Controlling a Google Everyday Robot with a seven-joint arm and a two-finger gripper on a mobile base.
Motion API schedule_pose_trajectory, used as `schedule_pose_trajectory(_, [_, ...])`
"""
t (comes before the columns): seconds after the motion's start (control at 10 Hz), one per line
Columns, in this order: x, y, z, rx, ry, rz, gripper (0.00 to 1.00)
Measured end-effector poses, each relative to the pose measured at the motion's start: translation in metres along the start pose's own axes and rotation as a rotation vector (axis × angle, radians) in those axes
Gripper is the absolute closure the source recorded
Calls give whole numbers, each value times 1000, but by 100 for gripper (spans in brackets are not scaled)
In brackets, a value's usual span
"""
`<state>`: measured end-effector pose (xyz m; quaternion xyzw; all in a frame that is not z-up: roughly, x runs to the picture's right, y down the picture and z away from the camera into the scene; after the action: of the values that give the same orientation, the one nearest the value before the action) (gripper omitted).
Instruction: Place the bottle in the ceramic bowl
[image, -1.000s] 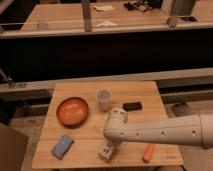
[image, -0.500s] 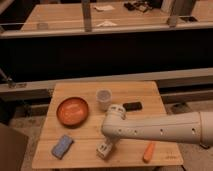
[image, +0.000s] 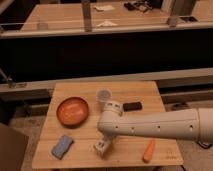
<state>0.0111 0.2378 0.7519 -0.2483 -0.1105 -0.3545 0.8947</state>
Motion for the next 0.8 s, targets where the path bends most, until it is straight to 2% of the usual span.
schedule_pose_trajectory(0.8, [1,-29,-23,0,20,-11,98])
